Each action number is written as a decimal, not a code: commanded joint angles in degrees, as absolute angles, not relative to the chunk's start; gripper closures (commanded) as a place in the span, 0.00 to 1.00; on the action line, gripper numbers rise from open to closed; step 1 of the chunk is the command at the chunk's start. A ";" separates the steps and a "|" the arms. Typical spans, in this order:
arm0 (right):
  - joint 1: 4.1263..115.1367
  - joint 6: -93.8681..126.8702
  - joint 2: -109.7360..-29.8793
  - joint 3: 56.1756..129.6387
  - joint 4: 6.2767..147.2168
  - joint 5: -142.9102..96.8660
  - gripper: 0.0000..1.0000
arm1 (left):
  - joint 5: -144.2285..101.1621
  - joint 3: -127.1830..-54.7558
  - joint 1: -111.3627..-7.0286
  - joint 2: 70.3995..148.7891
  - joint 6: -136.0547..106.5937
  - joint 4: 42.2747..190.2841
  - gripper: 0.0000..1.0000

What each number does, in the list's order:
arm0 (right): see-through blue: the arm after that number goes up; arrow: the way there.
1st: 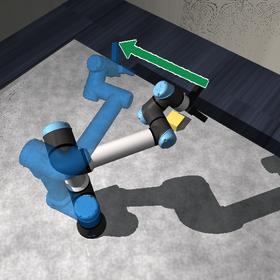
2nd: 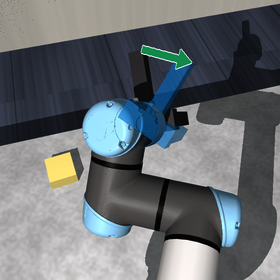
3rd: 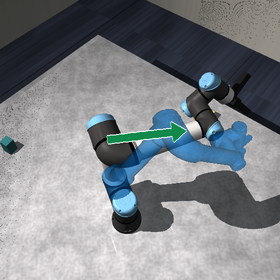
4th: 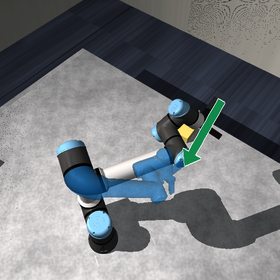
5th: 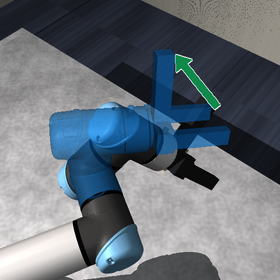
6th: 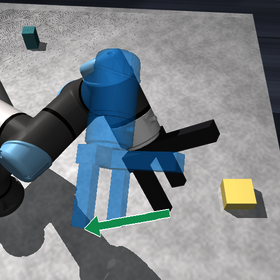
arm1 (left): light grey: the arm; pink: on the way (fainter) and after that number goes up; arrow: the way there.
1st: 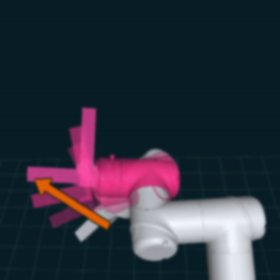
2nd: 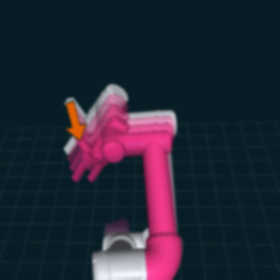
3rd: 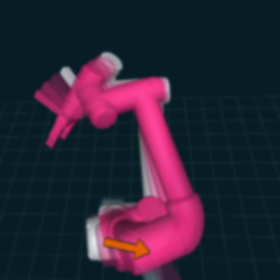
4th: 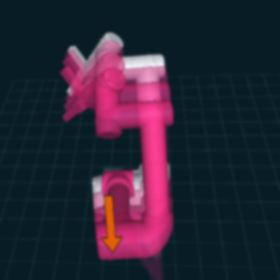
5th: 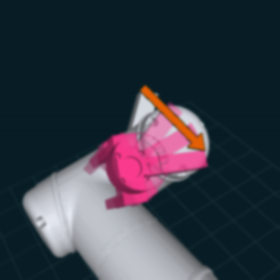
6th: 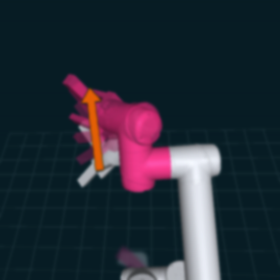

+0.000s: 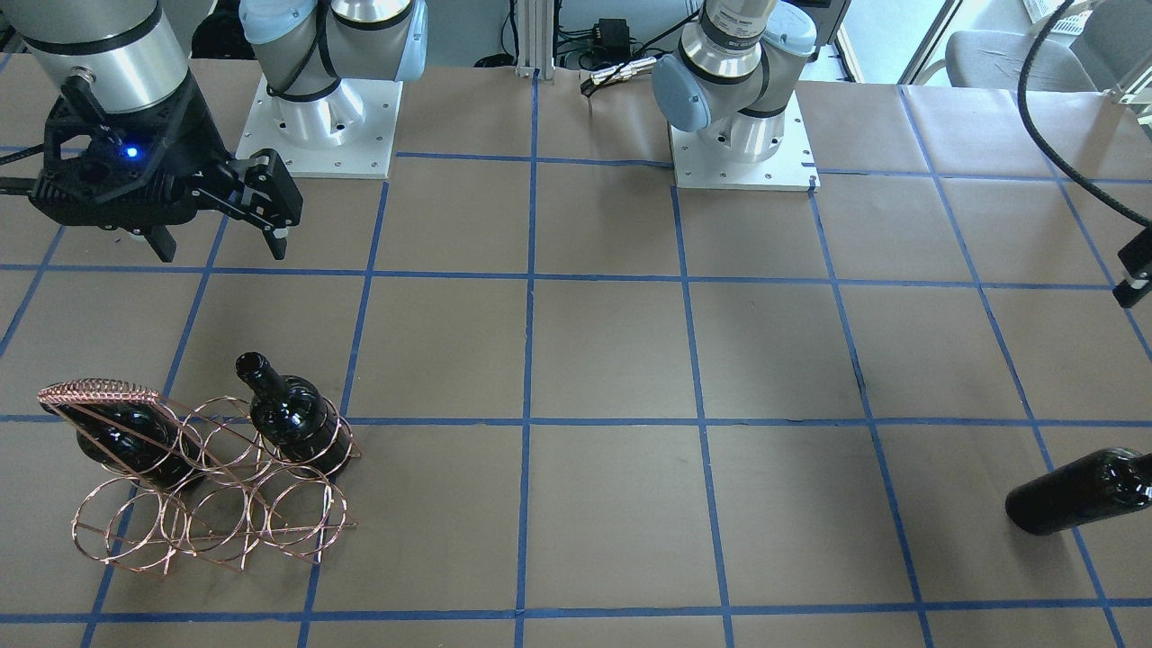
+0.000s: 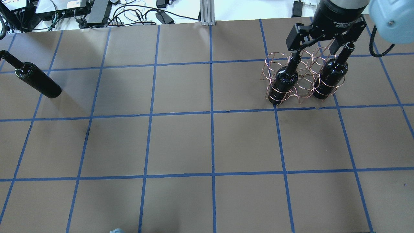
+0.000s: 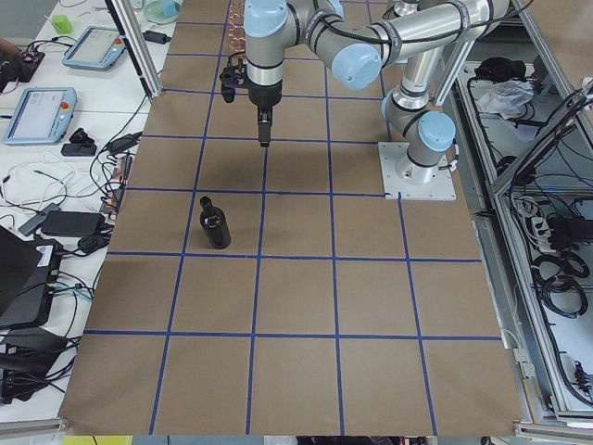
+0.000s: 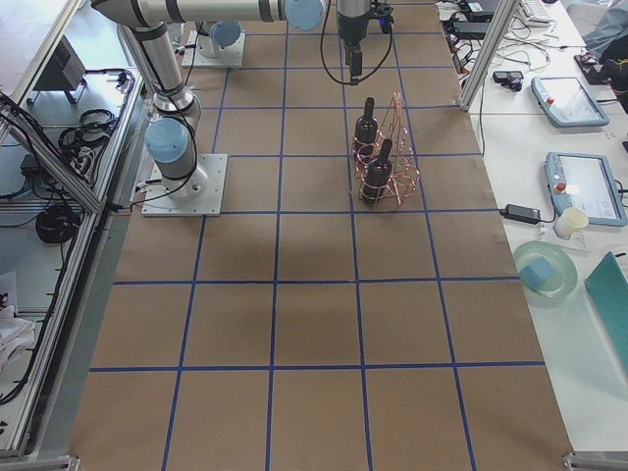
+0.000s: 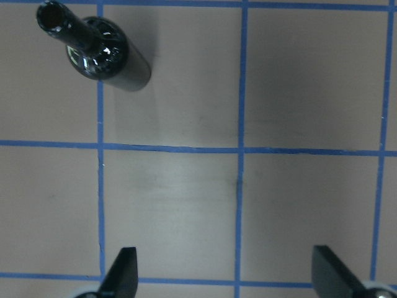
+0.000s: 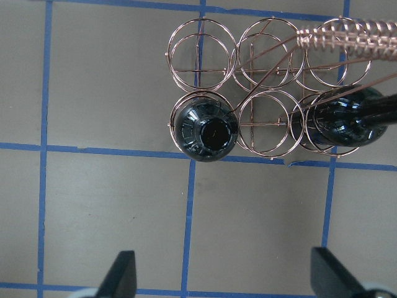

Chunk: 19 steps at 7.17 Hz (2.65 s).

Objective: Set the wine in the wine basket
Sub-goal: 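Lower the left gripper over the bottle neck and close on it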

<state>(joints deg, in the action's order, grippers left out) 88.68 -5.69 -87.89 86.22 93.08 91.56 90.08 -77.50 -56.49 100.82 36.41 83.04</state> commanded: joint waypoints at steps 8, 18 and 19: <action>88.68 -5.80 -87.89 86.22 93.08 91.58 0.00 | 87.28 -72.60 -56.25 116.80 36.48 71.37 0.09; 88.68 -5.80 -87.89 86.22 92.99 91.58 0.00 | 89.74 -71.81 -56.07 118.74 36.30 71.37 0.36; 88.68 -5.80 -87.89 86.22 93.08 91.58 0.00 | 90.00 -71.81 -56.07 118.83 36.47 71.45 0.48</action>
